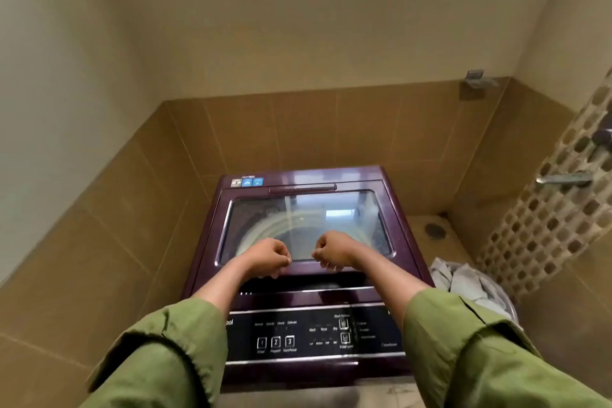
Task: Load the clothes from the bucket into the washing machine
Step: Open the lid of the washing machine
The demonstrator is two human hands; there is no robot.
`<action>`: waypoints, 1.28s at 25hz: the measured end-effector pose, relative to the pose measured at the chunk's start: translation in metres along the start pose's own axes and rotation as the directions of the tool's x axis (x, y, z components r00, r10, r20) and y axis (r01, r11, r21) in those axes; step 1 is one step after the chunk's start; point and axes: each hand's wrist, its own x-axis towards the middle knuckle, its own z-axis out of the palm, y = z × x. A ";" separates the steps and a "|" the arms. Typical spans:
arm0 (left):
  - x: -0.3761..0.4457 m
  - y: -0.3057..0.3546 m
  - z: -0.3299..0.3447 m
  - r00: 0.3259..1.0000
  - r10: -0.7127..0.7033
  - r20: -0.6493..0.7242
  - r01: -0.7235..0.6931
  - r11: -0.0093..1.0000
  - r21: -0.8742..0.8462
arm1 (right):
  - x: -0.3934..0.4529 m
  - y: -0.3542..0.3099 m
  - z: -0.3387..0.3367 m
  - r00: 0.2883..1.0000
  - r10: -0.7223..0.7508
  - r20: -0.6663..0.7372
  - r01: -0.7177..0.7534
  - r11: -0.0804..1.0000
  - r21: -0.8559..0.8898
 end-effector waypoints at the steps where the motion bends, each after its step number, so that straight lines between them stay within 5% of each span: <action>1: -0.001 -0.008 0.004 0.999 0.002 0.035 -0.004 0.997 0.072 | -0.001 0.002 0.006 0.999 0.012 0.039 -0.009 0.997 -0.078; 4: -0.010 -0.023 0.011 0.994 -0.005 0.107 -0.014 0.985 0.174 | -0.008 0.007 0.020 0.997 0.011 0.076 0.009 0.964 -0.267; 13: -0.031 -0.047 0.030 0.998 0.048 -0.046 -0.026 0.923 0.384 | -0.030 0.019 0.064 0.999 -0.016 -0.034 -0.006 0.826 -0.564; 20: -0.055 -0.027 -0.006 0.968 0.234 0.092 -0.241 0.766 0.596 | -0.054 0.005 0.047 0.977 -0.171 -0.129 0.038 0.730 -0.682; 25: -0.059 0.013 -0.056 0.932 0.358 0.054 -0.295 0.667 0.684 | -0.064 -0.010 0.019 0.783 -0.552 -0.288 0.032 0.498 -0.867; 29: -0.052 0.029 -0.094 0.892 0.451 0.004 -0.341 0.669 0.661 | -0.062 -0.034 -0.027 0.686 -0.695 -0.216 0.034 0.328 -0.944; 32: -0.048 0.043 -0.124 0.851 0.519 -0.084 -0.364 0.696 0.619 | -0.051 -0.049 -0.059 0.605 -0.764 -0.226 0.027 0.303 -0.953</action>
